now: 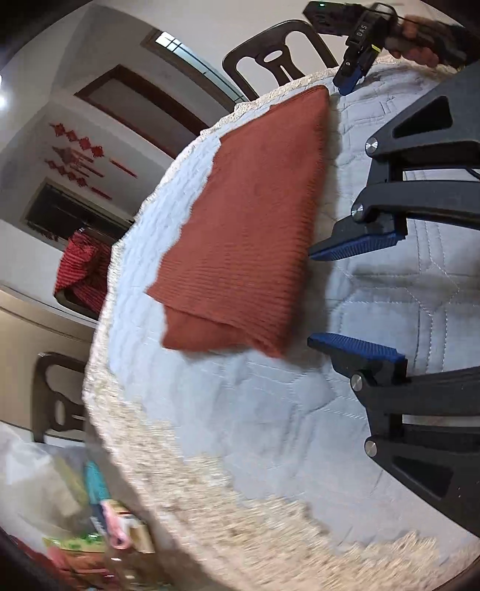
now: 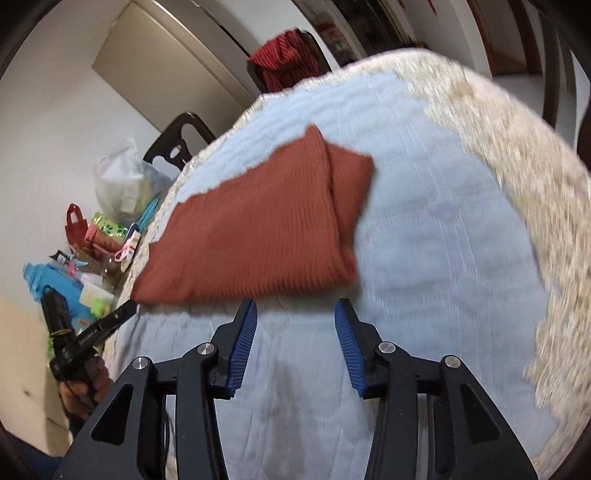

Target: Fold small clothes

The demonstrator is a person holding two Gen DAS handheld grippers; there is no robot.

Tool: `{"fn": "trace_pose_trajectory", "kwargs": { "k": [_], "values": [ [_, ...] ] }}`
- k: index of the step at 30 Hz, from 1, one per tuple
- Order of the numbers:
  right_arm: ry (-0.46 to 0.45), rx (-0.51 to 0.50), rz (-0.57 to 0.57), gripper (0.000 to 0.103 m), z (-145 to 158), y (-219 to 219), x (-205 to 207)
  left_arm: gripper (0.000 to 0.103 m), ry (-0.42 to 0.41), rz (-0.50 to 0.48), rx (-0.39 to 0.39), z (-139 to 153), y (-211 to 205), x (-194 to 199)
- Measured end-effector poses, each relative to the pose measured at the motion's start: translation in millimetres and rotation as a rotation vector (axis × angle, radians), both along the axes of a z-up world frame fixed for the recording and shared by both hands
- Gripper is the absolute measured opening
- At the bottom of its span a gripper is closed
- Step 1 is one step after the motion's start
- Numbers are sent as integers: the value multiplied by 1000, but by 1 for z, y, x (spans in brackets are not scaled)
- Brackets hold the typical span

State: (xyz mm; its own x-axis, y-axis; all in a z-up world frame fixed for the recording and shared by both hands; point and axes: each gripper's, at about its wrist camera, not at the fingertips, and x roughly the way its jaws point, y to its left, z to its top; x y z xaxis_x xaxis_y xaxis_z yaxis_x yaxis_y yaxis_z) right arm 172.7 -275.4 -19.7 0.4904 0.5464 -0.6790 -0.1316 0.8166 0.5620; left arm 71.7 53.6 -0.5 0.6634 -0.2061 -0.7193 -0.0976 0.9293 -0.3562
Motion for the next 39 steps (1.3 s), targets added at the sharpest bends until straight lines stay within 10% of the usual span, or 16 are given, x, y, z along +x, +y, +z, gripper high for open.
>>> {"fn": "trace_pose_trajectory", "kwargs": {
  "k": [16,23,39],
  "values": [
    [28,267,-125,45,-9,-15,30,48,-26,84,-153,-4,12,32],
    [41,207,-148,18,-15,-14,41,20,-23,93,-134,-4,12,38],
    [35,210,-112,15,8,-39,-20,17,-27,58,-168,12,9,-36]
  ]
}}
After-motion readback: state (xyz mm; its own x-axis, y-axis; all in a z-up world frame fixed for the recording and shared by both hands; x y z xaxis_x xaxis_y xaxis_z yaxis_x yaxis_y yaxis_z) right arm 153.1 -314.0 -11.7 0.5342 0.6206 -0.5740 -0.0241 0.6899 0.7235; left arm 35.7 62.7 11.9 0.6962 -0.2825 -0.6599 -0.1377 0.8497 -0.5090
